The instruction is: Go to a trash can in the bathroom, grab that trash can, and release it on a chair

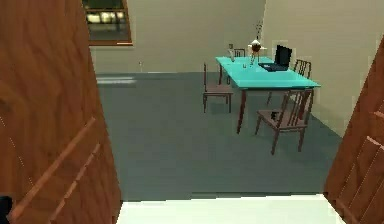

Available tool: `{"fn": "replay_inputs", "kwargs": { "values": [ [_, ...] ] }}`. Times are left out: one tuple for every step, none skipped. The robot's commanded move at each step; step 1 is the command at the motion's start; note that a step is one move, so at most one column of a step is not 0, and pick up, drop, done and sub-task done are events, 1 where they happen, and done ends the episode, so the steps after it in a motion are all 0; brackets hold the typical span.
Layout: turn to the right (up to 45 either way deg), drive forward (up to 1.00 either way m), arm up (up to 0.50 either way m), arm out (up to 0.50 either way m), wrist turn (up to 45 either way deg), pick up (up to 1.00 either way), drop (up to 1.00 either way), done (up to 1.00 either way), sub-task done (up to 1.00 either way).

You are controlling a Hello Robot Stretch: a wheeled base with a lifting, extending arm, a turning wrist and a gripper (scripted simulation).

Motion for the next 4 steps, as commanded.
{"fn": "replay_inputs", "kwargs": {
  "values": [
    [0.0, 1.00, 0.00, 0.00, 0.0, 0.00, 0.00, 0.00, 0.00],
    [6.0, 0.00, 0.00, 0.00, 0.0, 0.00, 0.00, 0.00, 0.00],
    [0.0, 0.50, 0.00, 0.00, 0.0, 0.00, 0.00, 0.00, 0.00],
    [-15.0, 0.00, 0.00, 0.00, 0.0, 0.00, 0.00, 0.00, 0.00]
  ]
}}
